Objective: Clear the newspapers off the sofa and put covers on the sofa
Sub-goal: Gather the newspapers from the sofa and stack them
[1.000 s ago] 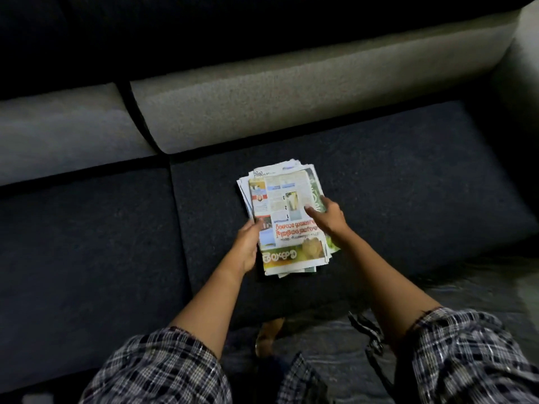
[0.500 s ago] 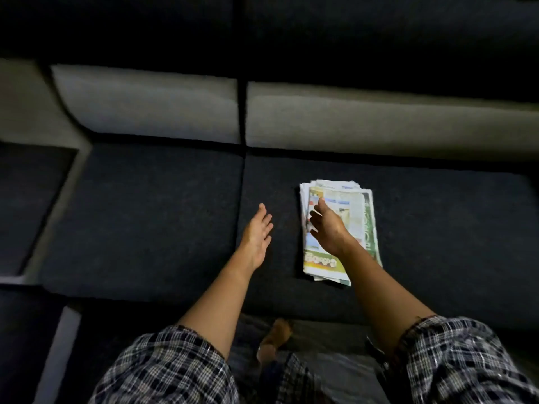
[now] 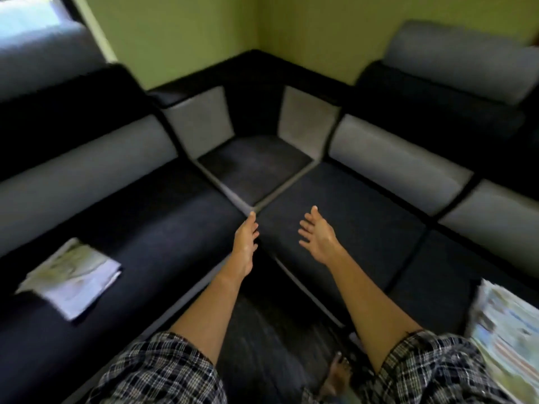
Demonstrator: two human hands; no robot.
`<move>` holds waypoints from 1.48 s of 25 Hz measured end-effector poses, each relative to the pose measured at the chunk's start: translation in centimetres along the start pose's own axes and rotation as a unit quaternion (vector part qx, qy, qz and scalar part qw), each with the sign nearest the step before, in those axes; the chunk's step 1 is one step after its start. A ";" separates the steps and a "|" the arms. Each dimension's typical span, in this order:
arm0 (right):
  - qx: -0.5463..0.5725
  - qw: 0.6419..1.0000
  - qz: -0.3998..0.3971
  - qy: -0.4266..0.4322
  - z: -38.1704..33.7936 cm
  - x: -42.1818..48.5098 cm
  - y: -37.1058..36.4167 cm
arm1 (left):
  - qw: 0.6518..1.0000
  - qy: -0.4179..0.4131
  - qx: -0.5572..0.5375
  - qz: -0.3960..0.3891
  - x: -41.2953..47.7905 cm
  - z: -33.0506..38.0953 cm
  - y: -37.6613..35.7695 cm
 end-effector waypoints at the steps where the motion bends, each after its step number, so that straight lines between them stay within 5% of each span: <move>1: -0.006 1.000 -0.029 -0.005 0.8 0.0 -3.7 | 1.000 -0.006 -0.013 0.022 -0.5 0.9 3.7; 9: -0.149 0.958 -0.235 -0.064 11.0 -2.0 -32.3 | 0.950 -0.038 -0.182 0.251 -5.5 2.0 32.6; 17: -0.250 0.911 -0.309 -0.112 21.1 1.9 -51.2 | 0.903 -0.006 -0.264 0.339 -2.4 2.2 50.4; 28: -0.334 0.901 -0.239 -0.138 28.3 14.1 -63.2 | 0.879 0.105 -0.304 0.352 9.5 2.8 62.4; 37: -0.494 0.839 -0.207 -0.098 35.9 22.3 -64.3 | 0.861 0.200 -0.249 0.395 19.3 -1.3 68.7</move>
Point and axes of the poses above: each hand's wrist, its own x-axis towards the middle knuckle, its own y-axis out of the back of the hand, z = x × y, the point moved 3 cm from there along x, towards the middle knuckle, and after that the axes turned 5 degrees about y, right-handed, at the moved point
